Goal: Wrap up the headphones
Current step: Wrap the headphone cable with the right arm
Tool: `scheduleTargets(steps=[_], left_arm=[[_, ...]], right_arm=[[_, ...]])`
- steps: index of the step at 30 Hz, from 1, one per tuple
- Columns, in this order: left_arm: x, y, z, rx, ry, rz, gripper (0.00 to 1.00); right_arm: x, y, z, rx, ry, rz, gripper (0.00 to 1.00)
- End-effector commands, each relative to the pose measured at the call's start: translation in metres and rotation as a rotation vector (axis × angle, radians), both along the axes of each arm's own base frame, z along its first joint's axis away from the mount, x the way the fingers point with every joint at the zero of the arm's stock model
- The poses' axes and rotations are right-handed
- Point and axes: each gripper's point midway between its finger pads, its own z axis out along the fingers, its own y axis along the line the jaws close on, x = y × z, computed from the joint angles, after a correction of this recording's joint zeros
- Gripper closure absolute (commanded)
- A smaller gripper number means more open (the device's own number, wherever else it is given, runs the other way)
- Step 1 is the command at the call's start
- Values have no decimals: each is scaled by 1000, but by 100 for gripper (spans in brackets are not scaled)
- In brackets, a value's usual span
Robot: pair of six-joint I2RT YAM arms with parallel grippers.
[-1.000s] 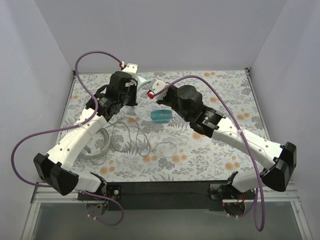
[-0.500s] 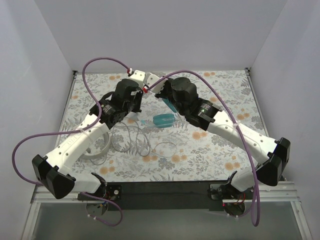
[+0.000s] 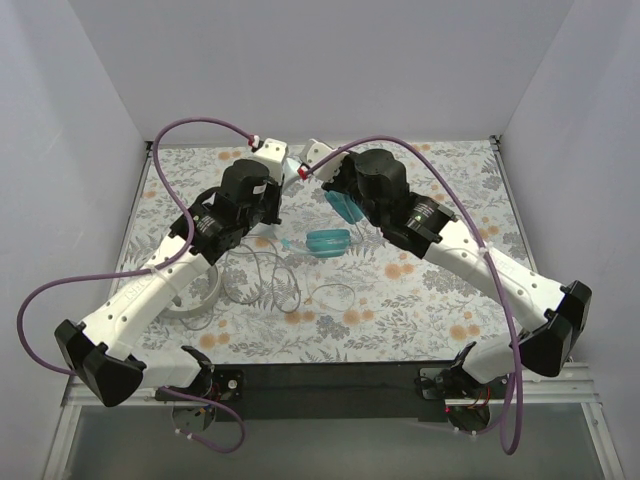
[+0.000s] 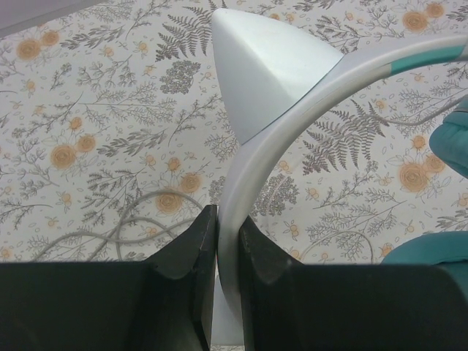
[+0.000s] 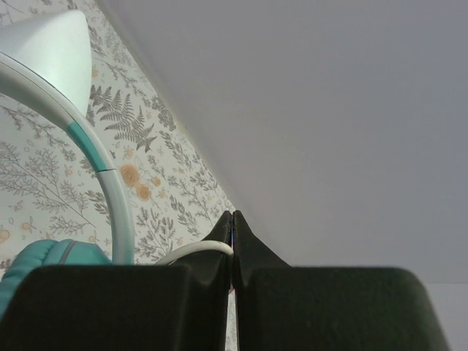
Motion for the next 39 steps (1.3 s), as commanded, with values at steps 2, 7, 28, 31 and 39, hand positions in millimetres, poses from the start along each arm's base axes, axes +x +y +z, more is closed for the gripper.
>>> scheduleTargets(steps=[2,7,28,31,39], left_arm=[[-5,-9,26,-82,-67,-47,100],[-13,-21,26,-129,-51,-111,100],[-24,-41,33,-262,-39,-184,100],[-24,-43,33,-272,-33,-184,100],[-19,-37,38,-258,-31,-140,100]], right_arm=[[-13,4,31,112,-17,79,96],[-20,25,27,106,46,182,96],[-18,26,-1,255,266,342,79],[-13,18,-6,283,291,347,79],[1,-37,-15,565,389,385,61]])
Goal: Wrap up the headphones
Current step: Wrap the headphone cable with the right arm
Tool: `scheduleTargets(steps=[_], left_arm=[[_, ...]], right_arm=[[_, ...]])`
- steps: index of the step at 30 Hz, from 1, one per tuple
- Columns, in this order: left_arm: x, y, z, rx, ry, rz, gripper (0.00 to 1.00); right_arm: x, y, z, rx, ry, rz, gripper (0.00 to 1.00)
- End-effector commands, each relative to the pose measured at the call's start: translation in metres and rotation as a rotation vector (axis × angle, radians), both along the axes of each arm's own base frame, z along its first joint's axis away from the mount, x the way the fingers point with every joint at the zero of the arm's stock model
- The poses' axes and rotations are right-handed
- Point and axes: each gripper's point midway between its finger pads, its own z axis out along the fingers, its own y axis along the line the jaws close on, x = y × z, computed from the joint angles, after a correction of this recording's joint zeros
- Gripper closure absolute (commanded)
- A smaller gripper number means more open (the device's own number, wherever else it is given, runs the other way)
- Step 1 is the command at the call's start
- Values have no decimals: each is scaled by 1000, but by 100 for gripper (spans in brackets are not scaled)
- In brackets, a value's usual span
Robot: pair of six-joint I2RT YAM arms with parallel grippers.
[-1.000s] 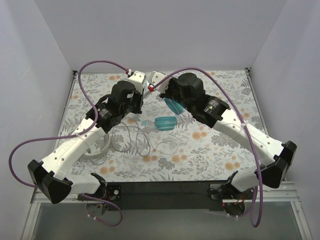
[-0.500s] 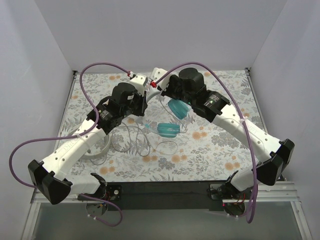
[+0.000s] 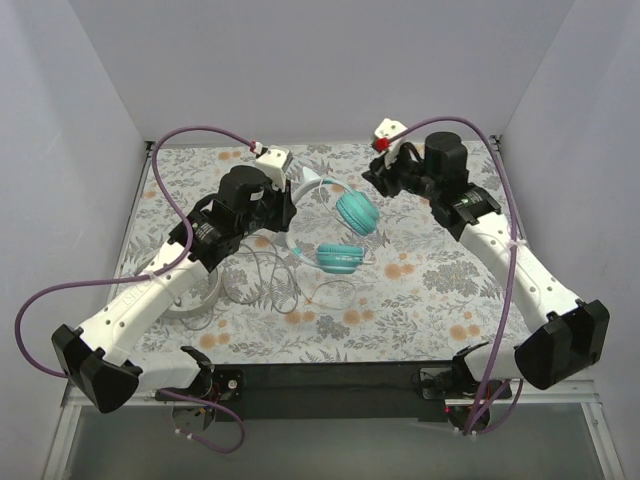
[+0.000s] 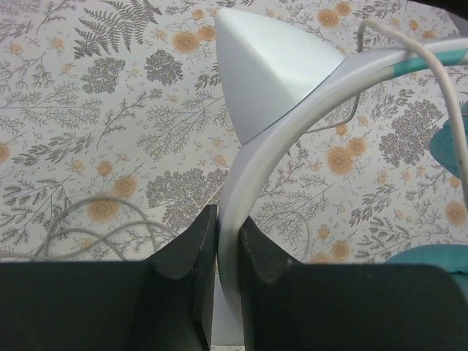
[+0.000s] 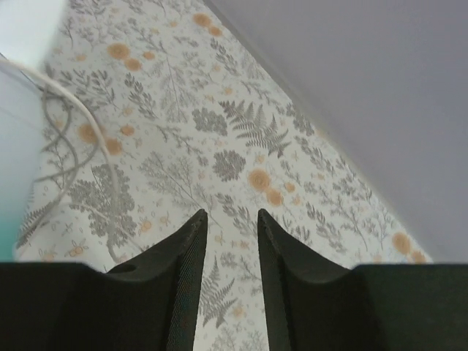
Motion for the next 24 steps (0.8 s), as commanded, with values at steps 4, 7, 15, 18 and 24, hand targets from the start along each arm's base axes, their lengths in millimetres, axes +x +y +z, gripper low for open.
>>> scheduleTargets(steps=[4,7,15,18,24], left_arm=[[2,-2,50,-99,-83,27,100],[4,0,56,-103,-89,47,100],[12,1,77,-123,-99,88,100],[13,1,86,-137,-110,96,100],[14,-1,102,-149,-124,92,100]], right_arm=[[-2,-41,12,369,88,74,51],[3,-60,-1,484,125,81,43],[-15,-50,-63,611,256,150,43],[-12,-45,-73,650,255,141,41],[3,-18,-90,687,256,155,39]])
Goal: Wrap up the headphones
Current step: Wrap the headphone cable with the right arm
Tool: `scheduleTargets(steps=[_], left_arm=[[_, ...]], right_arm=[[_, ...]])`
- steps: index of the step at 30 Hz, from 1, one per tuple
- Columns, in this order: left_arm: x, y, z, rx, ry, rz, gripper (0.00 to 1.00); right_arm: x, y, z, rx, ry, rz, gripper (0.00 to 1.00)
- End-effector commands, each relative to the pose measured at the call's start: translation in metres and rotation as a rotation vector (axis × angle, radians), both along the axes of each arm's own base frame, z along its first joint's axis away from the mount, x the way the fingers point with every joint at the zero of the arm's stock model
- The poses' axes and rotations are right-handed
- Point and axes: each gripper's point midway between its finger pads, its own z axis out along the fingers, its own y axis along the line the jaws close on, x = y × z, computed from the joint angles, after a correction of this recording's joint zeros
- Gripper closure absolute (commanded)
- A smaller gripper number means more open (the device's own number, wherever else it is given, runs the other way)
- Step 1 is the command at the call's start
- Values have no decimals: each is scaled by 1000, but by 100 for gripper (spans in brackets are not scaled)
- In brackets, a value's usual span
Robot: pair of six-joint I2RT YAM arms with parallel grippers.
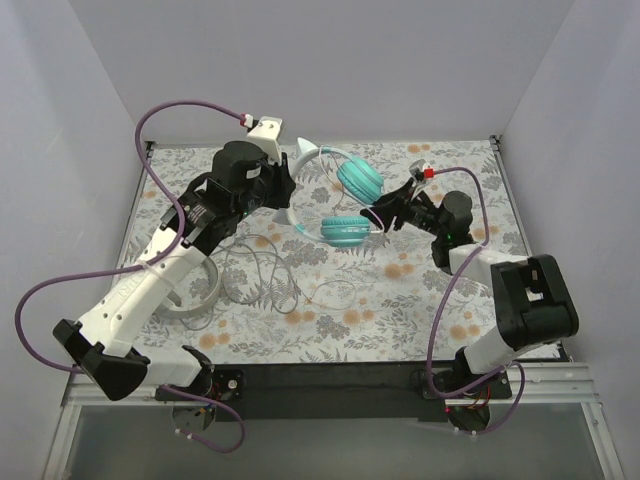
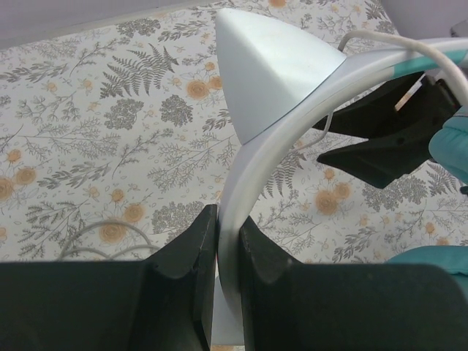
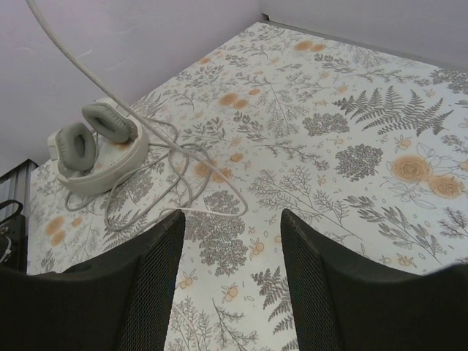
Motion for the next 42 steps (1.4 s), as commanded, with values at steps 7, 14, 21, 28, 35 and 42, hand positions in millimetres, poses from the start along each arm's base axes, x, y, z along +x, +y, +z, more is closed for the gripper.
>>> scheduleTargets(steps=[7,14,21,28,35,42], left_arm=[[0,-4,55,-89,-84,3,100],[3,-6,64,-92,-93,0,100],[6,-9,68,-93,-94,-3,100],[9,-10,69,-87,-94,2,100],[11,-12,69,-90,-96,4,100],[13,-13,72,-96,-103,4,100]], right_arm=[[23,55,18,88,-122,20,37],[46,73,13,123,-91,-6,36],[48,86,3,168,-58,12,36],[52,55,-14,149,9,-162,36],[19,31,-24,181,31,-160,36],[5,74,-17,233,28,10,35]])
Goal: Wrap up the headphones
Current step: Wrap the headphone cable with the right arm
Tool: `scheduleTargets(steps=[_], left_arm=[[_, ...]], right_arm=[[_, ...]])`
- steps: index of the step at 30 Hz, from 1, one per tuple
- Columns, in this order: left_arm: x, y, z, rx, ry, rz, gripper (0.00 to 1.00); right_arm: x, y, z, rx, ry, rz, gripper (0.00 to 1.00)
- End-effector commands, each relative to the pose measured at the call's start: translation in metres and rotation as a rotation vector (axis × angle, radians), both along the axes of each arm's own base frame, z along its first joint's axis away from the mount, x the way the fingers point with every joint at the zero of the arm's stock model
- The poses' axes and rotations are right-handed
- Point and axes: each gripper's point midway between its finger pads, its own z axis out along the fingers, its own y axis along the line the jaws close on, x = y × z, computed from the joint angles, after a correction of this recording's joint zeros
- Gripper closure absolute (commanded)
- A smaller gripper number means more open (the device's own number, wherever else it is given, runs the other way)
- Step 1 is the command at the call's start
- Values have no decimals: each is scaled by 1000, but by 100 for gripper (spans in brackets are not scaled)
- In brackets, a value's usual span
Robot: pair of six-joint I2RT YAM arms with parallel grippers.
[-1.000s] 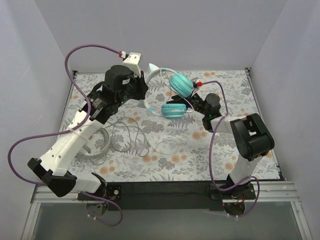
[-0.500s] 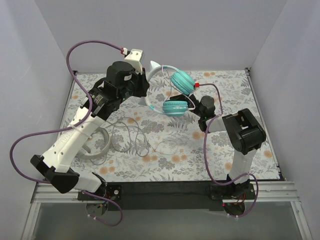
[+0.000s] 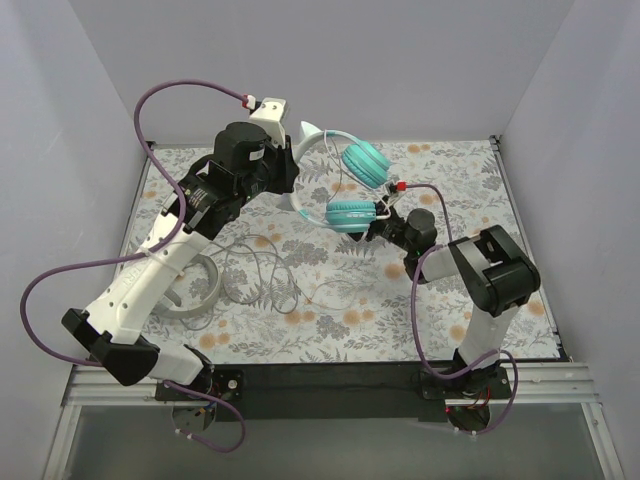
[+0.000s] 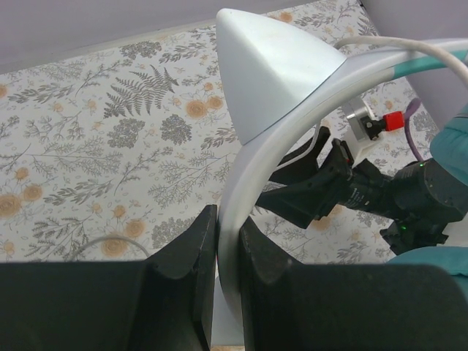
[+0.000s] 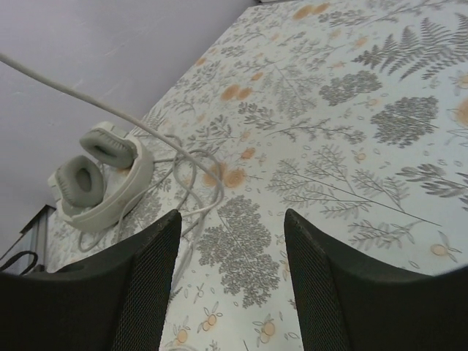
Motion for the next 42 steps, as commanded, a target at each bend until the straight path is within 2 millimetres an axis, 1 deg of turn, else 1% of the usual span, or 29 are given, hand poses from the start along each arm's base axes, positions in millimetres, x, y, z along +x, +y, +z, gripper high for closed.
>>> scheduleTargets(steps=[1,8,11,13,14,15,18,21,23,27,31,34,35,37,38,39,40,42], left_arm=[[-1,-4,42,-91,-89,-6,100],[-2,-2,43,-87,-93,0,100],[0,-2,42,-84,-94,3,100],[1,-2,42,-81,-93,4,100],[1,-3,42,-82,-94,4,100],[1,-3,42,-80,-94,3,100],[2,-4,43,-81,-97,1,100],[3,-4,41,-79,-95,6,100],[4,-4,41,-79,-95,8,100],[5,-3,41,-80,-99,18,100],[7,0,43,-85,-106,39,100],[9,2,44,-89,-110,57,100],[10,3,43,-87,-108,63,100],[11,4,38,-76,-101,75,100],[11,6,36,-73,-98,81,100],[11,6,35,-74,-96,85,100],[10,8,36,-75,-101,88,100],[10,11,35,-75,-102,103,100]], right_arm=[[-3,26,41,127,-158,92,35],[19,45,34,183,-117,102,34],[24,53,41,223,-117,111,34],[24,61,41,235,-104,118,34],[27,64,47,245,-118,114,34],[26,68,47,250,-113,118,34],[29,74,51,277,-107,105,34],[28,80,53,294,-101,103,35],[28,80,53,302,-96,92,36],[20,80,57,327,-100,85,37],[18,78,50,328,-75,65,41],[19,75,48,350,-53,45,54],[19,73,46,353,-44,34,66],[19,71,48,363,-40,24,78],[19,68,47,364,-33,10,91],[19,67,50,368,-38,8,97],[19,67,51,371,-37,7,99],[18,65,53,376,-31,6,99]])
